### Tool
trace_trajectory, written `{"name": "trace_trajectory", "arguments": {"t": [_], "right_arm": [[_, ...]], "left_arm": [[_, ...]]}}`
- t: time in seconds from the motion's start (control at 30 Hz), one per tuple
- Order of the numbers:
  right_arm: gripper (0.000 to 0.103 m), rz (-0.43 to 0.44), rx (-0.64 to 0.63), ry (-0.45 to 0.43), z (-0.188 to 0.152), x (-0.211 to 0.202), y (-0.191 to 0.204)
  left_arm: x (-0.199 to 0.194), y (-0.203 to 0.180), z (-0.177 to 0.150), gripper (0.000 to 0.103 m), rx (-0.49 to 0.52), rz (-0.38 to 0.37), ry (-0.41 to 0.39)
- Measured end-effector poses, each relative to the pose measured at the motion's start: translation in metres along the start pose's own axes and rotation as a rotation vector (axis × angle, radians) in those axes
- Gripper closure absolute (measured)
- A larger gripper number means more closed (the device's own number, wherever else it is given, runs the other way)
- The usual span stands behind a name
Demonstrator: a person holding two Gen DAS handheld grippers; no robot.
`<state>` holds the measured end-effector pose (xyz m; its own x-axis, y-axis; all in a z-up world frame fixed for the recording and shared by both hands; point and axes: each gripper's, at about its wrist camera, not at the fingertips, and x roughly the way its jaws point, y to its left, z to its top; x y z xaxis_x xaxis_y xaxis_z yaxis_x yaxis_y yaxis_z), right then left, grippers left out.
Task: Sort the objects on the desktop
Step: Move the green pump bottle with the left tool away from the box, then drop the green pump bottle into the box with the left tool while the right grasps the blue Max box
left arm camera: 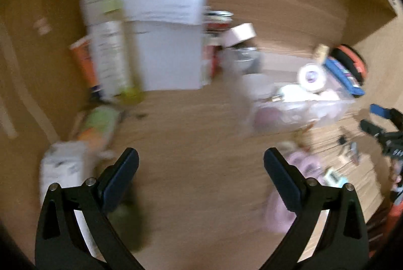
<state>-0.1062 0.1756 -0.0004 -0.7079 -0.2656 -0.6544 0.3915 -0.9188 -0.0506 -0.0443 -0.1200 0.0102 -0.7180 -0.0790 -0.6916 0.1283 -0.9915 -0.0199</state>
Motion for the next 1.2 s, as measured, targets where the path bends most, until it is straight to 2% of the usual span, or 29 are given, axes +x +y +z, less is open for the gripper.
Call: {"name": "trace_trajectory", "arguments": {"t": [0.1, 0.2, 0.4, 0.5, 0.57, 0.7, 0.8, 0.9, 1.13, 1.2], "right_arm": [[0.009, 0.024, 0.007, -0.003, 0.0, 0.001, 0.001], [0.009, 0.036, 0.006, 0.004, -0.001, 0.004, 0.004], [0.009, 0.052, -0.001, 0.018, -0.008, 0.003, 0.006], [0.009, 0.037, 0.001, 0.029, -0.014, 0.001, 0.0], [0.009, 0.025, 0.003, 0.042, -0.02, -0.001, -0.004], [0.01, 0.009, 0.004, 0.074, -0.031, -0.003, -0.014], [0.01, -0.022, -0.016, 0.094, -0.041, -0.005, -0.018], [0.011, -0.029, -0.035, 0.118, -0.048, -0.003, -0.019], [0.016, 0.02, -0.088, 0.142, -0.054, 0.006, -0.001], [0.022, 0.018, -0.11, 0.143, -0.055, 0.009, 0.006]], "left_arm": [[-0.007, 0.023, -0.018, 0.002, -0.039, 0.059, 0.037], [-0.007, 0.04, -0.041, 0.002, -0.072, 0.084, 0.078], [0.002, 0.042, -0.071, 0.003, -0.064, 0.104, 0.131], [0.005, 0.036, -0.071, 0.011, -0.053, 0.08, 0.133], [0.009, 0.032, -0.068, 0.023, -0.052, 0.046, 0.143], [0.023, 0.028, -0.065, 0.039, -0.055, 0.015, 0.179], [0.026, 0.022, -0.063, 0.047, -0.042, 0.023, 0.169], [0.027, 0.018, -0.061, 0.061, -0.048, 0.001, 0.159], [0.025, 0.016, -0.062, 0.062, -0.067, -0.017, 0.142], [0.022, 0.017, -0.059, 0.062, -0.079, -0.028, 0.127]]}}
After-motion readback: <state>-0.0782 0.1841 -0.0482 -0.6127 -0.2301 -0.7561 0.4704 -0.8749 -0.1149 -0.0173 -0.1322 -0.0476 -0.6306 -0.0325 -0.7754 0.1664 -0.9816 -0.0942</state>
